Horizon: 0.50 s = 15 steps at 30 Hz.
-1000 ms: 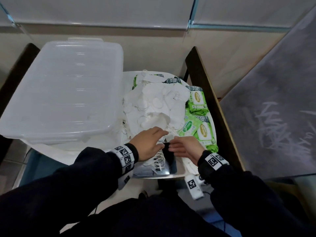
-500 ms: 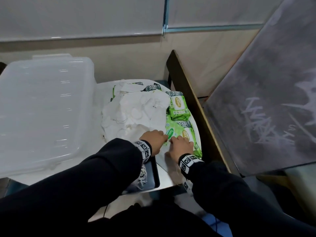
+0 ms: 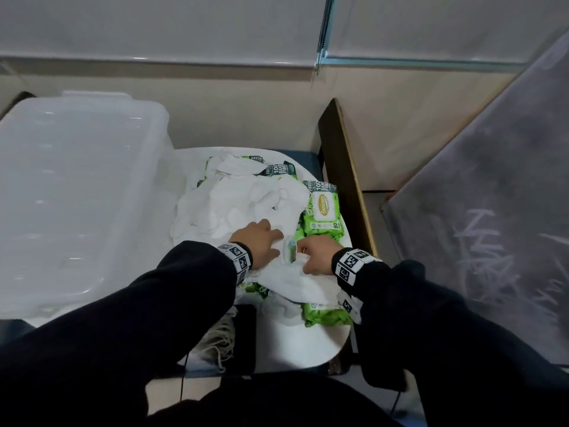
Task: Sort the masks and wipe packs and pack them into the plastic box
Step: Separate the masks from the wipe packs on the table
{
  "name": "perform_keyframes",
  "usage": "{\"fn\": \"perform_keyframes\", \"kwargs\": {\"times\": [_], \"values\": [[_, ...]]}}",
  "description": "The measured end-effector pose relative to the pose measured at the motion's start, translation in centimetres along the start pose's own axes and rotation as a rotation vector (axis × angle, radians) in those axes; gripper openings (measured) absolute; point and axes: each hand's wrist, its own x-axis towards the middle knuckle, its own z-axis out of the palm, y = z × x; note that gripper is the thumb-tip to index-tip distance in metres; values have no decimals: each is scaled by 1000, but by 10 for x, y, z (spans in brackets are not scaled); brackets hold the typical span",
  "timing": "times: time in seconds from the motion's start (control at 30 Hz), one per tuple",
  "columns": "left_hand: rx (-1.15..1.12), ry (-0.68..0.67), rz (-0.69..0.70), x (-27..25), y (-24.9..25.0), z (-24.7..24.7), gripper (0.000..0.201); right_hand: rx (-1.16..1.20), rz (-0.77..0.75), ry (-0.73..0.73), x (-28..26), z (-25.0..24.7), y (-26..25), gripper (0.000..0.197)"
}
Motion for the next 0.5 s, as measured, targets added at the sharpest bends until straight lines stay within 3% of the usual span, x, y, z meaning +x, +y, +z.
{"fn": "perform_keyframes", "kwargs": {"times": [0.1,0.2,0.3,0.4,0.5], "values": [[21,-24,-111,2,3,3,68,-88,-72,-39,13,7,2,39],[-91,40,-190,5,7,-3,50,61,-44,31,20,12,5,53],[-170,97,-296,6,-5,-17,47,272,41,133,29,8,7,46],[-324,207,-373,0,-23,-34,46,326,155,192,45,2,5,41],[-452,296,-413,-11,-32,-44,41,285,205,139,54,-1,-10,47]]}}
